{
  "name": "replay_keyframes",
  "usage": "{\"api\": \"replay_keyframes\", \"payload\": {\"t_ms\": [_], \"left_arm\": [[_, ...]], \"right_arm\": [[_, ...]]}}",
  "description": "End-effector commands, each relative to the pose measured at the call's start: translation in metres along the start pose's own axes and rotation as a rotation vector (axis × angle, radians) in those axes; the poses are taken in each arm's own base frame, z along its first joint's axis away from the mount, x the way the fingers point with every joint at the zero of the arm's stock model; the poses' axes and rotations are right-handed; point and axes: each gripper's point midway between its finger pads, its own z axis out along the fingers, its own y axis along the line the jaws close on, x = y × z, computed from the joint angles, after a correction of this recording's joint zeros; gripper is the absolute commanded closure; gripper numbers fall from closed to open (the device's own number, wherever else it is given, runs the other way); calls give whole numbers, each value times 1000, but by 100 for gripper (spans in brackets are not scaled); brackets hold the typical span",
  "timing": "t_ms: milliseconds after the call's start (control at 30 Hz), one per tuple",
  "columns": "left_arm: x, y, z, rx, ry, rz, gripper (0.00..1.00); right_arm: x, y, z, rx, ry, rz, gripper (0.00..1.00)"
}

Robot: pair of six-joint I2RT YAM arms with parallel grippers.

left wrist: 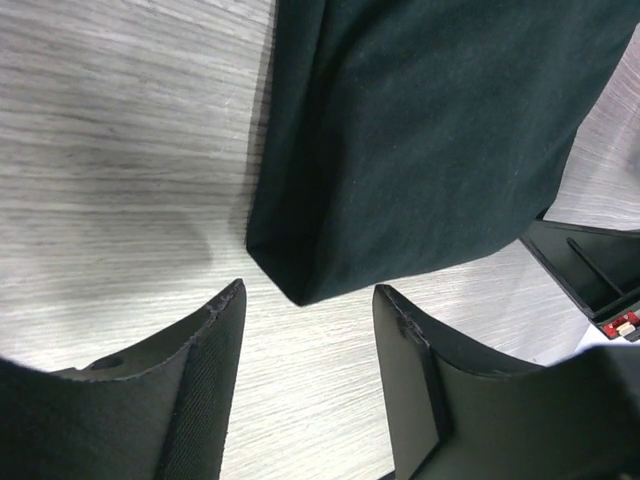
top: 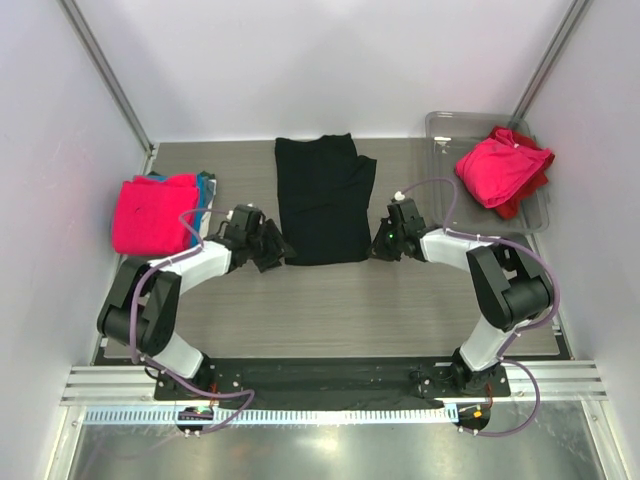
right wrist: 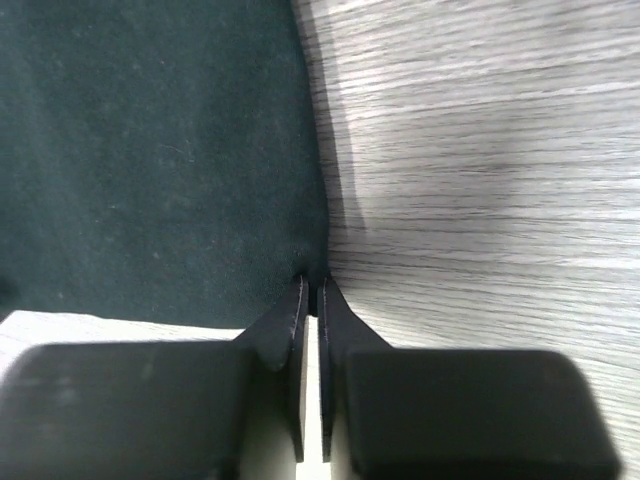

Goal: Fold and stack the t-shirts
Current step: Fold the tshirt

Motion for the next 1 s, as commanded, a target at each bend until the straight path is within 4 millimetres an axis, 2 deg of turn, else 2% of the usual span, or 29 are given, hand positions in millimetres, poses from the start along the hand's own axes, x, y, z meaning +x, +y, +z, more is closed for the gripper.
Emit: {"api": "replay_keyframes", "payload": {"t_ms": [0,200,267,400,433,533,567,600,633,667,733,833,967], "left_arm": [[-3,-4,6,34,-19,2,46],[-3,-1,15,24,-13,1,48],[-4,0,19,15,-7,2,52],[-3,7,26,-1,-8,-5,70],[-2,11,28,-14,-14,-7,70],[1,17,33,-16,-19,-6,72],[3,18,35,6,-25,0,75],[5,17,35,24,-24,-1,95],[5,13,31,51,-26,-12,100],[12,13,29,69,-18,-6,100],[12,9,18,76,-28,8,100],[25,11,6,71,26,12,100],[44,0,-26,126,57,35,100]], "right_arm": [[-2,6,1,-47,-20,11,95],[0,7,-5,-61,-24,2,99],[0,7,-6,-59,-27,-1,99],[1,5,-7,-56,-30,-3,99],[-5,9,-8,-76,-53,-5,99],[-2,10,-9,-84,-50,-1,99],[-3,12,-11,-93,-55,1,99],[0,11,-13,-94,-52,4,99],[1,11,-15,-99,-48,2,99],[1,14,-21,-111,-51,0,99],[3,16,-27,-124,-44,-3,99],[16,16,-47,-136,-14,-13,99],[31,19,-72,-165,-12,-33,99]]}}
